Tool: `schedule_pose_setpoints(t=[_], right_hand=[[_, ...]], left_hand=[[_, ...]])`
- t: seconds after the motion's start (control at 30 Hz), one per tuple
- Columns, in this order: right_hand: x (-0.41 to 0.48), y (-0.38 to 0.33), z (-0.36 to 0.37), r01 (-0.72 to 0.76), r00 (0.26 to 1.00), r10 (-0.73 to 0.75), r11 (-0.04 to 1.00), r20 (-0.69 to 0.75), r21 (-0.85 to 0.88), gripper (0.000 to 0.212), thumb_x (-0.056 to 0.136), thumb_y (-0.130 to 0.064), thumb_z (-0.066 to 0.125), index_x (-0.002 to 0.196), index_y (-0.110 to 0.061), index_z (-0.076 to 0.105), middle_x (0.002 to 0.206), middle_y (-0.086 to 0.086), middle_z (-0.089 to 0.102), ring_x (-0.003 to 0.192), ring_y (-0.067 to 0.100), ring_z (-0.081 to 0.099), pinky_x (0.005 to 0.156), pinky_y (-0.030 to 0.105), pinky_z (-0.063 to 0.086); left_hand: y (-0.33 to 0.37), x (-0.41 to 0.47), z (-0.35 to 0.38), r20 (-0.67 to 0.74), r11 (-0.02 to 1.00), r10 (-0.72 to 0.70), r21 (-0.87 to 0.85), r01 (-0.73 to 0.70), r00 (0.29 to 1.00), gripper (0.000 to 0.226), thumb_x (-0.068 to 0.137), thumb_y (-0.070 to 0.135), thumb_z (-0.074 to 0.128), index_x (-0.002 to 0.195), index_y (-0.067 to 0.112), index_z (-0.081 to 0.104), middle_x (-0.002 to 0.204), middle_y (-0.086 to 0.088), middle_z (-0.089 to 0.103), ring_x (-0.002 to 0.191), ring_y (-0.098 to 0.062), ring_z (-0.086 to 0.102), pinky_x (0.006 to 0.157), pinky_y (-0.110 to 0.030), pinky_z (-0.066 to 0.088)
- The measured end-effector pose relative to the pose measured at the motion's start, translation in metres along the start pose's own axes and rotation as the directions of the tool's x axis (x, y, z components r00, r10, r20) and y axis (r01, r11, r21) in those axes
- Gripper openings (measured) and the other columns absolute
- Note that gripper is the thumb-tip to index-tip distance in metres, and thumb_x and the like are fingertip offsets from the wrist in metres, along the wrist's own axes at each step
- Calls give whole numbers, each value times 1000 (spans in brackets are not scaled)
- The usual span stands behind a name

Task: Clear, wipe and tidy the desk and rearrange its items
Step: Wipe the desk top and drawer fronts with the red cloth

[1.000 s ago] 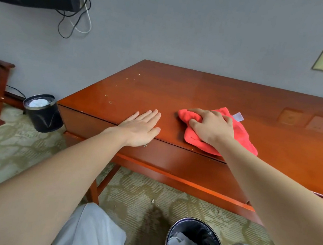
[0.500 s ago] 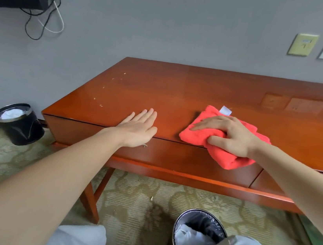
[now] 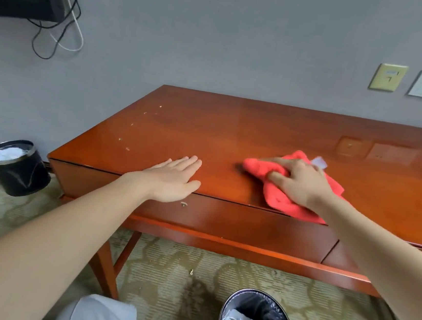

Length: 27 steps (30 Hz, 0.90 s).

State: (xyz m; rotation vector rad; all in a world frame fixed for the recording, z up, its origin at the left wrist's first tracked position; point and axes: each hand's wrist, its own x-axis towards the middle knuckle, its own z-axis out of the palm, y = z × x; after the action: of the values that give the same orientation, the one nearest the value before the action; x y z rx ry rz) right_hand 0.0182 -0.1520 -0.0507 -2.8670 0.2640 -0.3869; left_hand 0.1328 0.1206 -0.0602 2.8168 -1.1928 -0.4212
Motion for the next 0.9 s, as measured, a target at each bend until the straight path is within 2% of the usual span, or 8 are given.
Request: schedule_pose_setpoints(t=[0.1, 0.2, 0.3, 0.37, 0.47, 0.57, 0.73, 0.9], right_hand=[[28, -26, 21, -295, 949, 285, 953, -138, -62, 39, 88, -44, 41, 122, -44, 59, 120, 1, 67, 120, 25, 51, 102, 45, 30], [33, -61, 38, -61, 995, 59, 998, -82, -30, 44, 84, -50, 38, 124, -50, 58, 122, -6, 66, 121, 20, 51, 103, 44, 31], [24, -40, 20, 245, 964, -258, 955, 60, 169, 54, 75, -57, 36, 123, -53, 59, 126, -21, 63, 122, 9, 52, 106, 38, 36], [35, -11, 8, 257, 953, -284, 942, 104, 218, 47, 78, -52, 45, 123, -54, 58, 126, -23, 62, 122, 9, 53, 105, 34, 39], [69, 10, 18, -86, 995, 85, 996, -47, -38, 40, 90, -45, 44, 128, -51, 54, 125, -4, 66, 120, 24, 54, 101, 43, 35], [99, -19, 39, -408, 902, 397, 912, -173, -37, 39, 88, -41, 41, 121, -37, 61, 121, 5, 66, 120, 28, 52, 102, 46, 28], [97, -78, 53, 23, 998, -22, 1000, -61, 17, 40, 85, -50, 44, 120, -45, 63, 116, -2, 69, 113, 23, 57, 99, 38, 37], [80, -49, 32, 287, 931, -348, 883, 107, 372, 41, 70, -47, 50, 107, -53, 67, 109, -20, 71, 108, 5, 62, 100, 31, 45]], left_hand=[[-1, 12, -10, -169, 998, 0, 60, 10, 986, 54, 105, 45, 28, 155, 27, 23, 162, 5, 19, 148, -21, 19, 118, -42, 19], [-4, 29, -11, -351, 999, 38, 33, -29, 935, 35, 103, 34, 39, 137, 29, 46, 142, 3, 42, 131, -20, 38, 107, -40, 31], [-12, 46, -10, -364, 998, 59, 23, -55, 929, 35, 103, 33, 39, 137, 30, 44, 143, 3, 39, 133, -20, 35, 110, -39, 28], [-21, 53, -11, -337, 1000, -12, -7, 10, 941, 44, 105, 38, 33, 148, 27, 33, 156, 3, 28, 145, -20, 24, 118, -41, 17], [-35, 58, -6, -251, 987, -153, 16, 162, 956, 60, 105, 49, 16, 158, 25, 9, 166, 3, 2, 152, -15, -3, 122, -48, -9], [-37, 61, -2, -217, 989, -135, 34, 146, 967, 61, 104, 49, 10, 159, 23, 0, 166, 3, -7, 151, -10, -9, 122, -44, -10], [-40, 62, -3, -213, 993, -112, 1, 115, 971, 60, 105, 44, 14, 159, 21, 0, 166, 4, -8, 150, -7, -9, 123, -34, -6], [-40, 53, -8, -165, 998, -55, -10, 54, 985, 59, 105, 35, 17, 158, 21, -4, 165, 6, -12, 149, -5, -12, 117, -22, -8]])
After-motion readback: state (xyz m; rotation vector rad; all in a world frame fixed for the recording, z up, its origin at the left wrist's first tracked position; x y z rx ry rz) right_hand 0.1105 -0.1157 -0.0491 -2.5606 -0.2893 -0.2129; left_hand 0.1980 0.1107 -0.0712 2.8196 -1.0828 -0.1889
